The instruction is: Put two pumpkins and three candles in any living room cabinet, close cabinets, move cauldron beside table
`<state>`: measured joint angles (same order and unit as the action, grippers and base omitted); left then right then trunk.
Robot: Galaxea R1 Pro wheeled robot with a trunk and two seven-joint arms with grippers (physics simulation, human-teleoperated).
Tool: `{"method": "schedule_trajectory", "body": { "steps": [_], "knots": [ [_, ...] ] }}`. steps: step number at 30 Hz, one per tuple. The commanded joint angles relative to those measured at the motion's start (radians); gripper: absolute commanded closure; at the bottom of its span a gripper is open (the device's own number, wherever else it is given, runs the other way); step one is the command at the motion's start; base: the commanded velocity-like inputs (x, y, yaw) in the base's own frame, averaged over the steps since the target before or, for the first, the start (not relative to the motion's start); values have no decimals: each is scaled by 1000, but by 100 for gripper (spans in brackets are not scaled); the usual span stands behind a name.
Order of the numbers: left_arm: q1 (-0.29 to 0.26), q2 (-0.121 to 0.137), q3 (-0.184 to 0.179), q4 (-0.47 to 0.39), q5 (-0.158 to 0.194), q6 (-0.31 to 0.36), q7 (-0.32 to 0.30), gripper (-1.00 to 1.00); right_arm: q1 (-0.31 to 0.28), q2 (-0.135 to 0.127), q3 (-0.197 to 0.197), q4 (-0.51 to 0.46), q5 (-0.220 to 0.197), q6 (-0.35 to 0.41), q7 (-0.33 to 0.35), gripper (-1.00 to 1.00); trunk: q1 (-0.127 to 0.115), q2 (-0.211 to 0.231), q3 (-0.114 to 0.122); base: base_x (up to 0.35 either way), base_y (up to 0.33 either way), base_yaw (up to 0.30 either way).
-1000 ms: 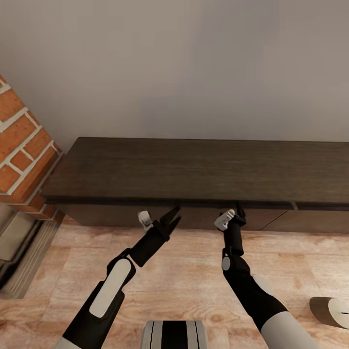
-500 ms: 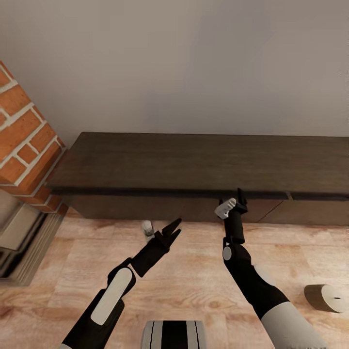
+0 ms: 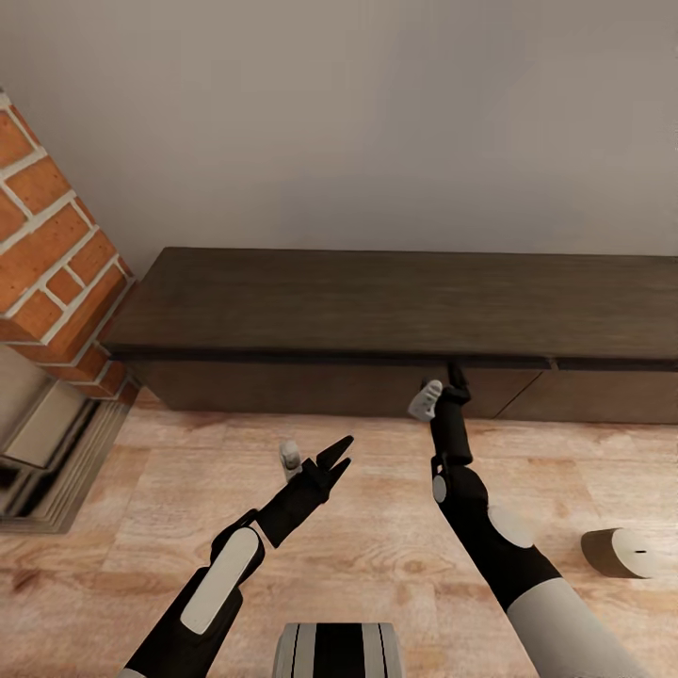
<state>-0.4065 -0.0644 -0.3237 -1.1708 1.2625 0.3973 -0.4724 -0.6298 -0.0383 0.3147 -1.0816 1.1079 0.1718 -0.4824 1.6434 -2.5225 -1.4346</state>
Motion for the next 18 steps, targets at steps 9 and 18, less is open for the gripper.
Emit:
{"method": "schedule_trajectory", "body": {
  "steps": [9,18],
  "knots": [
    [0,-1,-1,4,0,0,0,-100,-4,5,-98,-4,-13,2,237,-100,0,0,0,0,0,0],
    [0,-2,-2,10,0,0,0,-100,-5,2,-119,-12,-45,3,365,-100,0,0,0,0,0,0]
  ]
}}
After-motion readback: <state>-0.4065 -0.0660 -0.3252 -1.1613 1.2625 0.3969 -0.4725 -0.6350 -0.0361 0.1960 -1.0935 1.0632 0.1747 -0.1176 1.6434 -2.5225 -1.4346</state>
